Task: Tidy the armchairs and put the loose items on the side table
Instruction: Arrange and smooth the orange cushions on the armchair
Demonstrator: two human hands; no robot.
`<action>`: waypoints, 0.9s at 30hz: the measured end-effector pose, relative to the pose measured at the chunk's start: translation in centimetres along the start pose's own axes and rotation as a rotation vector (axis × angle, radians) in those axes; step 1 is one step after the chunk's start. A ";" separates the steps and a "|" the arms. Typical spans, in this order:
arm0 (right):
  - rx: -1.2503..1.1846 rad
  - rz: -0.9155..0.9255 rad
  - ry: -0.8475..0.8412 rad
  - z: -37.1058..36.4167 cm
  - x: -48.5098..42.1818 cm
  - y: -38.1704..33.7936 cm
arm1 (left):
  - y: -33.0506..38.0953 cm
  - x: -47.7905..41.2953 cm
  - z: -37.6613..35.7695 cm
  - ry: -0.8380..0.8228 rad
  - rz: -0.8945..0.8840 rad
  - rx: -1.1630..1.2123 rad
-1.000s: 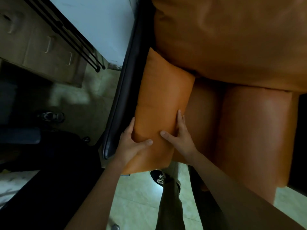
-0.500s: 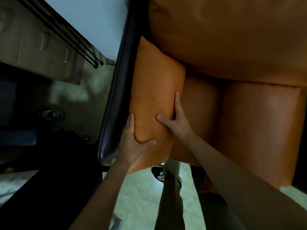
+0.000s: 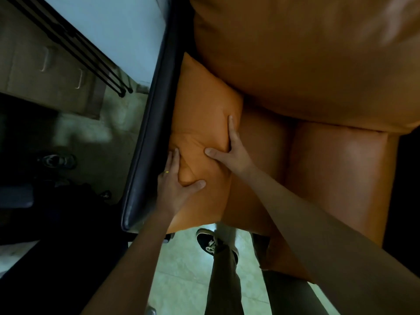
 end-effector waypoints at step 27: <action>0.213 -0.147 0.624 22.2 23.5 14.6 | 18.6 7.8 -20.9 -0.579 -0.110 -0.070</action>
Point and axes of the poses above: each hand's wrist, its own x-axis away from the middle knuckle, its own z-axis out of the back of the hand, y = z × x, the point moved 6 cm from there along -x, towards the middle knuckle, and after that the axes turned 4 degrees about -z, right-handed, at the moved point
